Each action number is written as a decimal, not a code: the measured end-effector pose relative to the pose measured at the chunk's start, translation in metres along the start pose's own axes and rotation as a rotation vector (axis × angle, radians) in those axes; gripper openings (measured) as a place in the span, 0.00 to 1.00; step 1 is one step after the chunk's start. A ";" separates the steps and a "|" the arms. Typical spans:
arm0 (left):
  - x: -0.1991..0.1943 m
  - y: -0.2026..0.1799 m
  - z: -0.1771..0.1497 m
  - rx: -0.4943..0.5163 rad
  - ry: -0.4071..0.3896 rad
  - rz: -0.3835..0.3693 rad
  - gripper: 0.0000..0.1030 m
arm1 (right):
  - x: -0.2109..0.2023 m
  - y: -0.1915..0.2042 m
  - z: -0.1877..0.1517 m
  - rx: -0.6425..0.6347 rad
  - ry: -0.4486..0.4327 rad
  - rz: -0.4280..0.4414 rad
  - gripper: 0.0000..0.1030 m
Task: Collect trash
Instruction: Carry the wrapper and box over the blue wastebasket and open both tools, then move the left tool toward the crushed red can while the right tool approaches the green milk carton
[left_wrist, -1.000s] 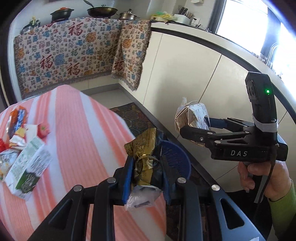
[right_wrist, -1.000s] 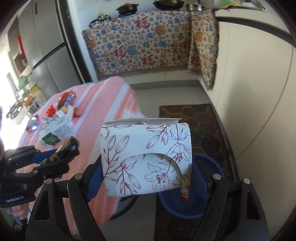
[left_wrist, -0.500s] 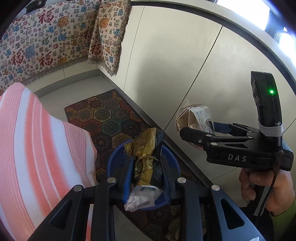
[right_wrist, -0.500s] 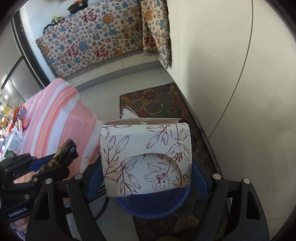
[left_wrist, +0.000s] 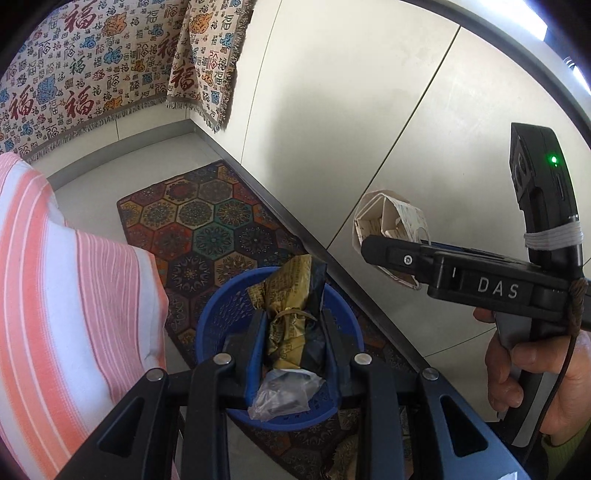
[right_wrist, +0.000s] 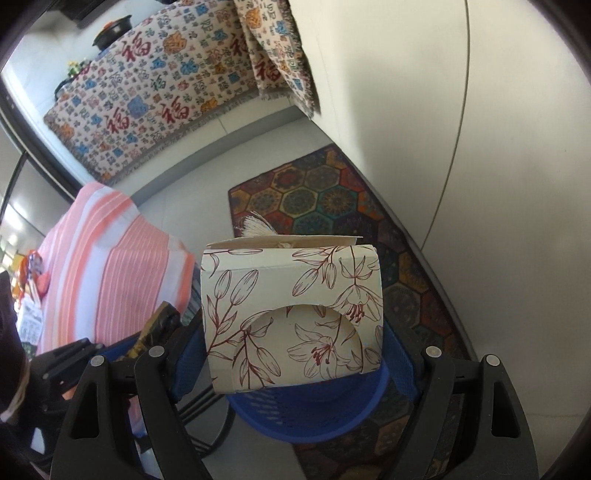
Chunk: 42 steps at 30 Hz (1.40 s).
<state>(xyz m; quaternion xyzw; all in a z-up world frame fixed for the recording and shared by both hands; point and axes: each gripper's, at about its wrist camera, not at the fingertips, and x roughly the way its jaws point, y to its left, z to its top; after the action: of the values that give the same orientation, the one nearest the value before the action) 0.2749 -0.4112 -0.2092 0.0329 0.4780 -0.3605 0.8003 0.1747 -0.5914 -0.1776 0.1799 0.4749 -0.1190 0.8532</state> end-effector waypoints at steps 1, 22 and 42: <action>0.002 -0.001 0.001 0.004 0.000 0.000 0.28 | 0.001 -0.001 0.000 0.010 0.001 0.009 0.82; -0.051 -0.016 -0.018 0.034 -0.106 0.022 0.62 | -0.026 0.024 0.000 -0.074 -0.139 -0.071 0.95; -0.255 0.176 -0.216 -0.232 -0.170 0.413 0.65 | -0.029 0.308 -0.158 -0.665 -0.113 0.220 0.96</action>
<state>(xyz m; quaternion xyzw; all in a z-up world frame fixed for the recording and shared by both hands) 0.1500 -0.0565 -0.1763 0.0070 0.4302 -0.1336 0.8928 0.1537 -0.2449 -0.1692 -0.0646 0.4174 0.1252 0.8977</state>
